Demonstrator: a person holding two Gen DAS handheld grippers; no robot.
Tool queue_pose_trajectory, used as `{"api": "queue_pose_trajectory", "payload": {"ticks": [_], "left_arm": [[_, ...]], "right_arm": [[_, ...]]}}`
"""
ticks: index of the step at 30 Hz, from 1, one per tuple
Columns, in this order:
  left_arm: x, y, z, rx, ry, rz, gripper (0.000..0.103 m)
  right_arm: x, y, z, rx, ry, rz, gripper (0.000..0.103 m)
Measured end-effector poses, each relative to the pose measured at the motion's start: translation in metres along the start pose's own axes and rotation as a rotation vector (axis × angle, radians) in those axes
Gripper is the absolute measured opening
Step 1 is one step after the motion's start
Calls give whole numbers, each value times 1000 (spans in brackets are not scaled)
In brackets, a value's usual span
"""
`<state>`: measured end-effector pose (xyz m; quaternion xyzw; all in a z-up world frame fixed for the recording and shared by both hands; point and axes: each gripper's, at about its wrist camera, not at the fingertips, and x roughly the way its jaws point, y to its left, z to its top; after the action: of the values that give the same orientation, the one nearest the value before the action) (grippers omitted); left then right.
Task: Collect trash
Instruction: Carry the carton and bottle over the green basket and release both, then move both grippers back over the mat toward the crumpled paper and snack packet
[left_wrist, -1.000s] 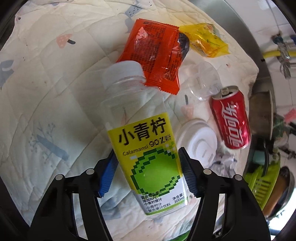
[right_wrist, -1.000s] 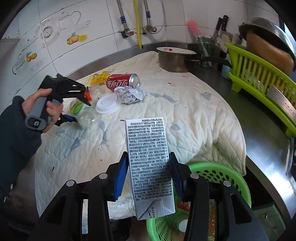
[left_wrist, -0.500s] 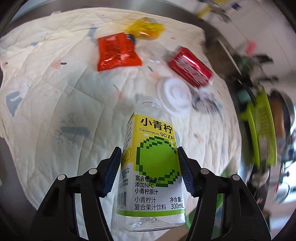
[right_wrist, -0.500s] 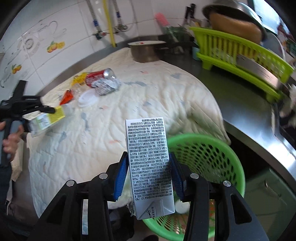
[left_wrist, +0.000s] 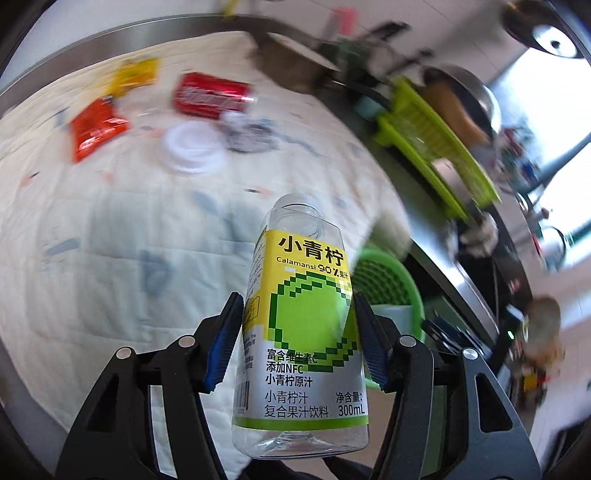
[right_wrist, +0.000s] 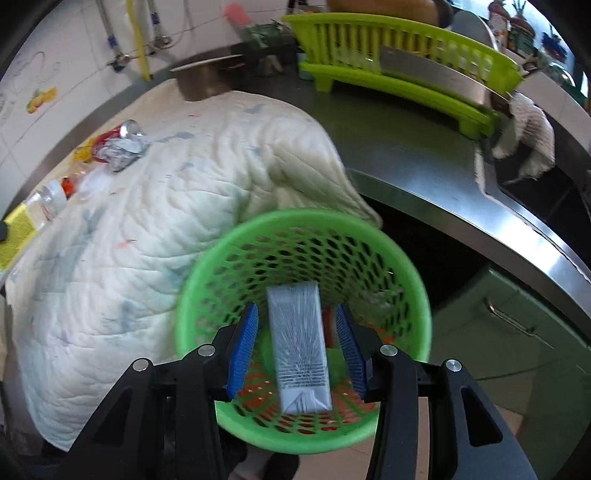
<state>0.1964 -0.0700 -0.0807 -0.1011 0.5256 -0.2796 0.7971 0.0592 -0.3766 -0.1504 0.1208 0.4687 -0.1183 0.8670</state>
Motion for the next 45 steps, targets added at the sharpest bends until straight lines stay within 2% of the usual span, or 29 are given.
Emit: {"api": "queue_pose_trajectory", "payload": {"ticks": [5,12,21,28,29,30,32,38,45], "left_arm": [[22,-45,-8,111,56,-77,59],[69,-103,-15,230,139,-138,59],[143,-144,-23,291,249,-105,59],[175,-180,-34,373,296,-133,60],[178,-183,-35,379,299,-140,63],[182,-186,-37,386,307,-157,72],[184,-188,-39,385,297,-160,77],[173,-180,-41,380,287,-159,77],[135,-143,-28,338,209,-122,77]], "right_arm": [[-14,-9,-7,25,-19,-3,54],[-54,-22,-16,52,-89,-17,66],[-91,-32,-28,79,-148,-18,69],[-99,-38,-38,101,-156,-22,70],[-100,-39,-39,102,-157,-25,70],[-102,-40,-40,103,-158,-28,70],[-104,-42,-42,107,-159,-28,70],[-106,-43,-42,109,-166,-23,70],[-100,-25,-26,65,-175,10,74]]}}
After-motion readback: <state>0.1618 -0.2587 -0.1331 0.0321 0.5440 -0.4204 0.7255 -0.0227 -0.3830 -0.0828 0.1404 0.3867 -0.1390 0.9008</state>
